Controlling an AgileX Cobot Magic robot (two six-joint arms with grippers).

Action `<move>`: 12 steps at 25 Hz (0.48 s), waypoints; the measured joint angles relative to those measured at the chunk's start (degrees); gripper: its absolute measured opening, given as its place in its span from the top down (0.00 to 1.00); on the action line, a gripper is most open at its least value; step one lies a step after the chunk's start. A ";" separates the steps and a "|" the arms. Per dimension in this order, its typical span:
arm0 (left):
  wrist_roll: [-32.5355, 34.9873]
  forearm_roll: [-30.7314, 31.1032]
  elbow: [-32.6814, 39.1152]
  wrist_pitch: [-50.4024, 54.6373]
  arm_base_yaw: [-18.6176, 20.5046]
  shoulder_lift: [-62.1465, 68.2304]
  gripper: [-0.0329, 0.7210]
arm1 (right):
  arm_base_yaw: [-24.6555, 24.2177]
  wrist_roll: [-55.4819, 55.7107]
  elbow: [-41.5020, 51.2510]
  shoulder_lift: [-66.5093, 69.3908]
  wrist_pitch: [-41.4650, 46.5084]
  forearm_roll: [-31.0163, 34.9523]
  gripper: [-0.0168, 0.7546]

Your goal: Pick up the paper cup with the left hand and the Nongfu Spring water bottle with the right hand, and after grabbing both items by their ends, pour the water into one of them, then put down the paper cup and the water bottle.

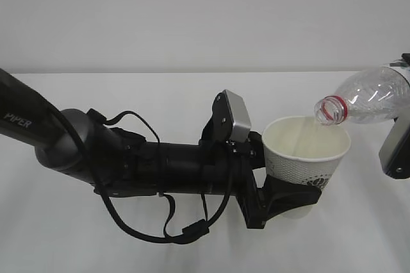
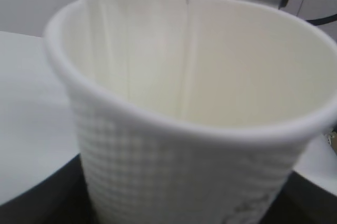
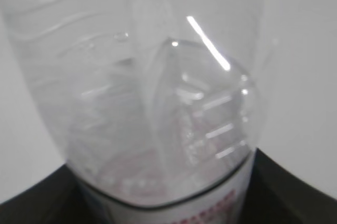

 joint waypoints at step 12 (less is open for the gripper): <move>0.00 0.00 0.00 0.00 0.00 0.00 0.24 | 0.00 -0.81 0.00 0.00 -0.10 0.71 0.34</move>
